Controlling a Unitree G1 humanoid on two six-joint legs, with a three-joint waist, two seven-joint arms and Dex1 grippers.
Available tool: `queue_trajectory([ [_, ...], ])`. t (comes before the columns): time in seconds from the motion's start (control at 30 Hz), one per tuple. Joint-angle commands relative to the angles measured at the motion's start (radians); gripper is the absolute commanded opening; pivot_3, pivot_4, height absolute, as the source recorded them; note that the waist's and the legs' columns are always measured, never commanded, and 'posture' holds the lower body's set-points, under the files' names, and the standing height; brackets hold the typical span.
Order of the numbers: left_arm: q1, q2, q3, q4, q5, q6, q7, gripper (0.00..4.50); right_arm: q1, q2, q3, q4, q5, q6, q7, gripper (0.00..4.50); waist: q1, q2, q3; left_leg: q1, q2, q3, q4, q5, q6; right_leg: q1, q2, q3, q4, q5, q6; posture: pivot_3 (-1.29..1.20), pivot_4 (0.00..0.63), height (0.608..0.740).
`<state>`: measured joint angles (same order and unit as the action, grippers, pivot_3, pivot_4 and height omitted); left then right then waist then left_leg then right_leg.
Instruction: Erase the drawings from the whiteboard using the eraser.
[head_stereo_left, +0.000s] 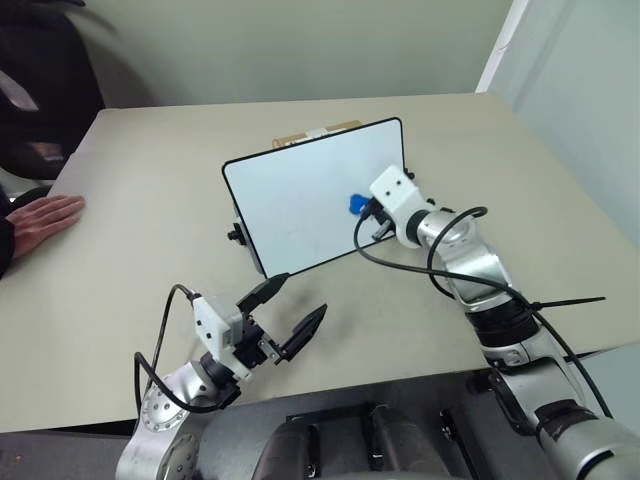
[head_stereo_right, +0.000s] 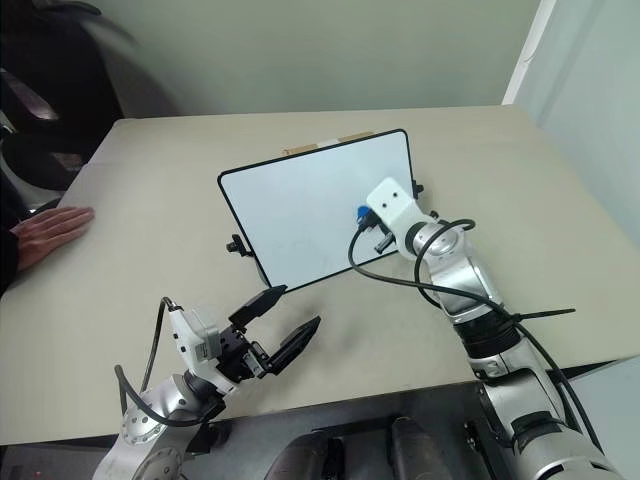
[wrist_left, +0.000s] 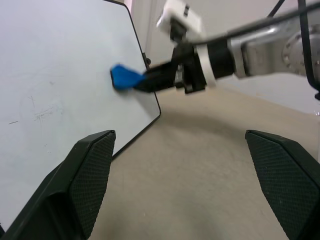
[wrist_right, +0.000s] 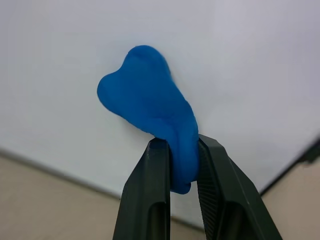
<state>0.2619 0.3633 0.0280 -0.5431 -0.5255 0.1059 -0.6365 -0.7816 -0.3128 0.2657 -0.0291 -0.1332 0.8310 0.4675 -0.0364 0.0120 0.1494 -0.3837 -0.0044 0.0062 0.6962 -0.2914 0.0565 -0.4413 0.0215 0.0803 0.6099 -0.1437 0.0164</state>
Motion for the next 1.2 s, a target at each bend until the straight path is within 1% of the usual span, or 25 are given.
queue_trajectory([
  [0.03,0.002,0.001,0.007,-0.026,-0.008,-0.015,-0.006,4.50,-0.008,0.006,-0.056,-0.087,0.040,0.001,0.003,0.47,0.000,0.000,0.000,-0.001,0.000,0.000,0.000,-0.001,0.000,-0.001,0.000,0.000,0.000,0.002,-0.003,0.00,0.150,0.740],
  [0.13,0.005,0.001,0.004,-0.030,-0.007,-0.016,-0.006,4.50,0.029,-0.017,-0.115,-0.170,0.095,0.030,0.038,0.47,0.002,0.000,0.000,-0.005,0.000,0.000,-0.002,0.000,-0.003,-0.002,0.000,0.000,0.000,0.000,-0.003,0.00,0.150,0.740],
  [0.17,0.007,0.001,0.003,-0.032,-0.006,-0.016,-0.007,4.50,0.042,-0.024,-0.140,-0.192,0.116,0.044,0.045,0.47,0.003,0.000,0.000,-0.006,0.000,0.000,-0.002,0.003,-0.010,-0.003,0.000,-0.001,0.000,-0.001,-0.002,0.00,0.150,0.740],
  [0.2,0.008,0.001,0.001,-0.033,-0.006,-0.016,-0.007,4.50,0.059,-0.031,-0.177,-0.218,0.144,0.056,0.053,0.47,0.005,0.000,0.000,-0.006,0.000,0.000,-0.002,0.004,-0.011,-0.003,0.000,-0.001,0.000,-0.003,-0.002,0.00,0.150,0.740],
  [0.27,0.009,0.000,-0.003,-0.035,-0.004,-0.017,-0.007,4.50,0.086,-0.038,-0.253,-0.266,0.200,0.084,0.063,0.47,0.008,0.000,0.000,-0.006,0.000,0.001,-0.002,0.003,-0.010,-0.002,0.000,0.000,-0.001,-0.006,-0.001,0.00,0.150,0.740],
  [0.4,0.012,-0.005,-0.008,-0.034,0.002,-0.021,-0.007,4.50,0.119,-0.067,-0.470,-0.354,0.318,0.180,0.055,0.47,0.017,0.000,0.000,-0.006,0.000,0.002,-0.001,0.001,-0.006,-0.001,-0.001,0.000,-0.001,-0.011,0.002,0.00,0.150,0.740],
  [0.5,0.008,-0.007,-0.007,-0.025,0.005,-0.024,-0.008,4.50,0.160,-0.129,-0.561,-0.365,0.345,0.247,0.042,0.47,0.020,0.000,0.000,-0.006,0.000,0.002,0.000,-0.002,-0.003,0.001,-0.002,0.000,-0.001,-0.013,0.004,0.00,0.150,0.740],
  [0.57,0.005,-0.008,-0.010,-0.022,0.007,-0.025,-0.010,4.50,0.199,-0.170,-0.581,-0.359,0.354,0.290,0.038,0.47,0.021,0.000,0.000,-0.006,0.000,0.002,0.001,-0.003,-0.002,0.002,-0.002,0.000,-0.001,-0.014,0.005,0.00,0.150,0.740],
  [0.67,-0.002,-0.010,-0.017,-0.016,0.008,-0.024,-0.018,4.50,0.265,-0.210,-0.557,-0.340,0.366,0.380,0.033,0.47,0.020,0.000,0.000,-0.005,0.000,0.003,0.001,-0.004,-0.002,0.002,-0.003,0.000,-0.001,-0.015,0.005,0.00,0.150,0.740],
  [0.77,-0.007,-0.012,-0.022,-0.014,0.009,-0.023,-0.021,4.50,0.312,-0.224,-0.507,-0.350,0.379,0.427,0.034,0.47,0.016,0.000,0.000,-0.004,0.000,0.004,0.001,-0.004,-0.002,0.002,-0.003,0.000,0.000,-0.016,0.005,0.00,0.150,0.740],
  [0.87,-0.009,-0.012,-0.024,-0.015,0.007,-0.020,-0.022,4.50,0.318,-0.218,-0.487,-0.353,0.392,0.455,0.020,0.47,0.011,0.000,0.000,-0.002,0.000,0.004,0.001,-0.004,-0.003,0.003,-0.003,0.000,0.001,-0.014,0.006,0.00,0.150,0.740],
  [0.93,-0.010,-0.011,-0.025,-0.015,0.005,-0.019,-0.022,4.50,0.312,-0.216,-0.487,-0.347,0.399,0.469,0.009,1.13,0.012,0.000,0.000,-0.001,0.000,0.004,0.001,-0.005,0.000,0.003,-0.003,0.000,0.001,-0.013,0.006,0.00,0.150,0.740],
  [0.97,-0.011,-0.010,-0.024,-0.013,0.003,-0.019,-0.023,4.50,0.309,-0.216,-0.489,-0.345,0.403,0.475,0.005,1.37,0.012,0.000,0.000,0.000,0.000,0.004,0.001,-0.007,0.003,0.004,-0.003,0.000,0.001,-0.012,0.006,0.00,0.150,0.740],
  [1.07,-0.011,-0.009,-0.022,-0.011,0.000,-0.018,-0.023,4.50,0.315,-0.236,-0.503,-0.357,0.413,0.483,0.005,2.47,0.013,0.000,0.000,0.001,0.000,0.004,0.002,-0.010,0.009,0.004,-0.003,0.000,0.000,-0.010,0.005,0.00,0.150,0.740],
  [1.2,-0.011,-0.005,-0.014,-0.003,-0.009,-0.018,-0.031,4.50,0.365,-0.264,-0.543,-0.415,0.454,0.428,0.042,3.88,0.018,0.000,0.000,0.001,0.000,0.004,0.003,-0.010,0.009,0.004,-0.003,0.000,0.000,-0.010,0.006,0.00,0.150,0.740],
])
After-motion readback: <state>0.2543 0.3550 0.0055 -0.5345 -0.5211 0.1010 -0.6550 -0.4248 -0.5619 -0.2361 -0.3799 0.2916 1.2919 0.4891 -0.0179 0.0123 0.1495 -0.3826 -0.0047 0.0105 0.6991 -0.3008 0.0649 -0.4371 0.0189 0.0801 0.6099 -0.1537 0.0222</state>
